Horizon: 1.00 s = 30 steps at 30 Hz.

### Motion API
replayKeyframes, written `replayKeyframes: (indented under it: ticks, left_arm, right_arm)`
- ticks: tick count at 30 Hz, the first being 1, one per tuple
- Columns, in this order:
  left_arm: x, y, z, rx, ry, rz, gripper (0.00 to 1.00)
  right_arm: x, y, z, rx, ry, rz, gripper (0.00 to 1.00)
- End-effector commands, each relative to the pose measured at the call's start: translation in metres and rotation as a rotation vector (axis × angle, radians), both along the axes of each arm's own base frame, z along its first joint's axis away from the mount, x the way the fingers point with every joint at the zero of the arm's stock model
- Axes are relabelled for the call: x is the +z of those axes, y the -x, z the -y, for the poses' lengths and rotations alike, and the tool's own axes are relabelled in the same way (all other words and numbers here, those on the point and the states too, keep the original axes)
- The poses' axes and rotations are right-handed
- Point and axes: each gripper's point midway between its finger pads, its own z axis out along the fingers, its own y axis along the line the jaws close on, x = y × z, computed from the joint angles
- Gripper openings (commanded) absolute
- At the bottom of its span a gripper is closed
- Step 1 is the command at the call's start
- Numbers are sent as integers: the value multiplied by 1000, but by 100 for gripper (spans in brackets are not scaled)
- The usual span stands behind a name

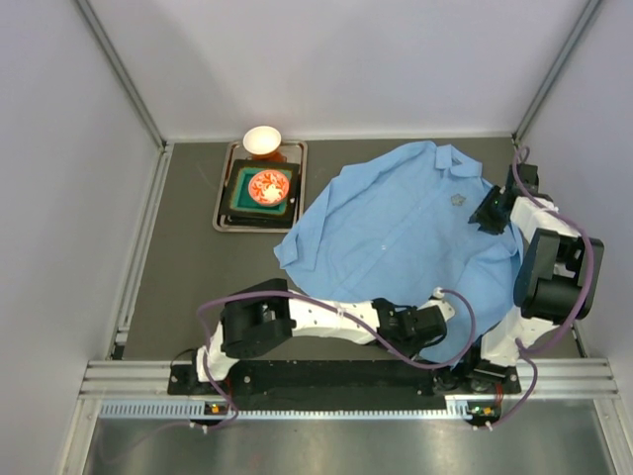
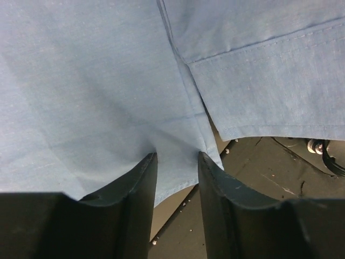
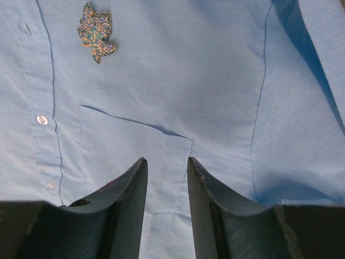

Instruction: Remove the brooch from the garment

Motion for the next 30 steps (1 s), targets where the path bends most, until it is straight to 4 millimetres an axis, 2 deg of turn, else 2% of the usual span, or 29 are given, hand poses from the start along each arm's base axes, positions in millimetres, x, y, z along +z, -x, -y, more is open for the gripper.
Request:
replayKeyframes:
  ticks: [1,4,6,7,8,11,13,17,21,22,24,26,28,29,30]
  left_arm:
    - [-16,-7,-5,34,-46,33,37]
    - [-18,-10,-14,59,-66,52,30]
    - [-20,-11,-21,70,-76,57,19]
    - [-21,-11,-23,75,-80,56,17]
    - [-24,-10,-27,76,-91,51,7]
    - [-31,-4,-34,71,-108,25,0]
    - [-35,-3,-40,70,-123,19,0]
    - [-41,-4,-69,110,-156,21,0]
    - [-44,4,-87,156,-143,-70,0]
    - [-36,4,-85,166,-109,-88,0]
    - [-37,4,-98,199,-112,-114,0]
    - [-32,3,-107,220,-112,-112,0]
    - [-24,0,-112,237,-99,-103,0]
    - [-30,-3,-124,261,-115,-116,0]
    - [-30,-4,-125,271,-99,-130,0]
  right_arm:
    - [25,-9,-3,22,9,83,36]
    - [22,-8,-3,20,8,75,36]
    - [20,-8,-4,21,6,72,36]
    - [21,-8,-3,19,7,75,36]
    - [19,-8,-3,19,7,72,36]
    - [16,-9,-3,20,6,64,37]
    - [11,-8,-1,10,15,51,37]
    - [2,-5,22,-55,75,8,38]
    - [-12,-10,20,-55,31,-26,36]
    - [-17,-9,20,-65,27,-44,36]
    - [-26,-7,23,-78,38,-73,35]
    - [-32,3,25,-94,47,-110,35]
    - [-28,12,32,-121,91,-113,37]
    - [-31,19,35,-132,109,-128,39]
    - [-32,21,34,-127,107,-133,41]
